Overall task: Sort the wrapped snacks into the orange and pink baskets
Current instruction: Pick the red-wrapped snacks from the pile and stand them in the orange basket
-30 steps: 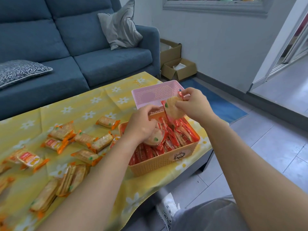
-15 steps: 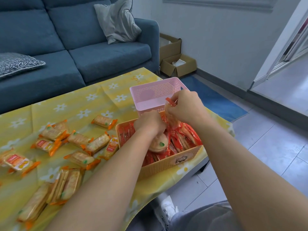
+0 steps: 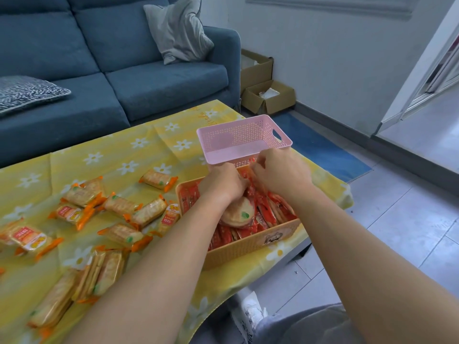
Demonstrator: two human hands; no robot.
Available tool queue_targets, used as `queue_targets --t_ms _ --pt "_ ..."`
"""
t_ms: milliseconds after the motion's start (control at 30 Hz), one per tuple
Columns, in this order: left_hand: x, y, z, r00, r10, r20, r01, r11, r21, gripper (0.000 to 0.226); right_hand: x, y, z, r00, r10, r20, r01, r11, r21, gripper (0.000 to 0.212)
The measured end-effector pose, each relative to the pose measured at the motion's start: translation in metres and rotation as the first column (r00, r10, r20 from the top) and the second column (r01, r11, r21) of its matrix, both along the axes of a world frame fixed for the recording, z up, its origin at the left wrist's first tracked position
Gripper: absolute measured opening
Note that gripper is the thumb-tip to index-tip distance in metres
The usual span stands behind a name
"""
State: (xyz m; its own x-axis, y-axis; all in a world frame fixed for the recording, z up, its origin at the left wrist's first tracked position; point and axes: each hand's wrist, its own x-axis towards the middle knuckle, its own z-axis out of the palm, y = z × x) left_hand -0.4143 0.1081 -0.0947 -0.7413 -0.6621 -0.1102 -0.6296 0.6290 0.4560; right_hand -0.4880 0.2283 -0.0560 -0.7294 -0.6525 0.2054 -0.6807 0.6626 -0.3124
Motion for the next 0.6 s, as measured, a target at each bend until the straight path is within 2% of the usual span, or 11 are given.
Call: queue_targets --t_ms 167,300,400,600 --pt "0.0 0.002 -0.001 1.0 -0.002 -0.021 0.001 0.999 -0.037 0.035 -0.009 0.005 -0.007 0.996 0.007 0.086 -0.009 1.0 0.021 0.004" --pt "0.001 0.013 0.001 0.999 -0.027 0.041 0.035 0.974 -0.224 0.036 -0.004 -0.001 -0.02 0.996 0.012 0.088 -0.015 0.999 0.034 0.009" --pt "0.008 0.02 0.002 0.997 -0.057 0.059 0.074 0.936 -0.345 0.024 0.0 -0.001 -0.022 0.993 0.008 0.116 -0.014 0.998 0.054 0.011" --pt "0.02 0.017 -0.001 0.999 -0.037 0.019 0.041 0.947 -0.32 0.03 0.0 0.009 -0.012 0.993 0.018 0.117 -0.03 0.994 0.106 0.008"
